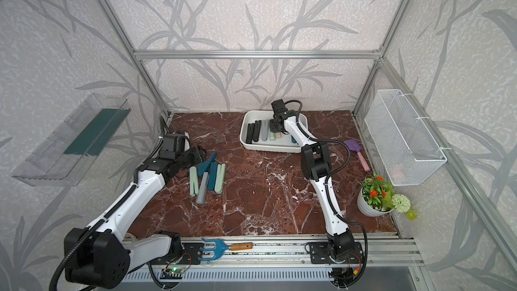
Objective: Put the pruning pliers into the storage box
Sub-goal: Place the pruning pliers in the storage box.
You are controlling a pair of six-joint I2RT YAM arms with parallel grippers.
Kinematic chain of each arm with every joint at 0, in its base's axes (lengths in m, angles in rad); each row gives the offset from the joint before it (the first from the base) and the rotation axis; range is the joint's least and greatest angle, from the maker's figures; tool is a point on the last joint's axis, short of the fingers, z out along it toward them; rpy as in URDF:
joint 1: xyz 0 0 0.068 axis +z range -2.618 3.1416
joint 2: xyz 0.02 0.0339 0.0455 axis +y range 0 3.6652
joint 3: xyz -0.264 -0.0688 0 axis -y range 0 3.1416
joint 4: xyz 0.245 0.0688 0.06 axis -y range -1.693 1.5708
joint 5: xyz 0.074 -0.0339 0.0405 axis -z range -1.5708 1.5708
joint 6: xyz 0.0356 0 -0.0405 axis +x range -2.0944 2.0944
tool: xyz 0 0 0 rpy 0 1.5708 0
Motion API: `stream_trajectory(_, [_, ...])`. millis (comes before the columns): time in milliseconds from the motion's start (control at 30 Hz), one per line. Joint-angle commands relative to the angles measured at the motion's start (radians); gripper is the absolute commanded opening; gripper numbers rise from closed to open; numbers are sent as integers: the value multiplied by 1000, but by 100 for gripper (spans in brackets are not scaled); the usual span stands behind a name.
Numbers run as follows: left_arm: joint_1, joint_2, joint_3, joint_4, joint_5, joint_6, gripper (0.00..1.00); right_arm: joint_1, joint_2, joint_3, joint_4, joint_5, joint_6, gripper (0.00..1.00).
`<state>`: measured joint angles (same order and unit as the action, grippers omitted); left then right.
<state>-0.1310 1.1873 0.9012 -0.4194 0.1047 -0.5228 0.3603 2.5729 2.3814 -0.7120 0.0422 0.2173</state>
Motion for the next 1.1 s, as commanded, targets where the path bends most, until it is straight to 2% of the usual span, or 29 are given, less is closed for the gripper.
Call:
stream_trajectory(0, [-5, 4, 33, -23, -15, 12, 62, -4, 28, 6, 0, -12, 16, 23])
stream_trajectory(500, [-6, 6, 26, -12, -12, 11, 63, 9, 50, 4, -30, -7, 103, 23])
stream_trajectory(700, [-5, 2, 23, -14, -18, 15, 63, 8, 15, -23, -14, -14, 99, 23])
stream_trajectory(1067, [-5, -2, 18, -10, -15, 10, 63, 3, -39, -17, 7, -124, 117, 23])
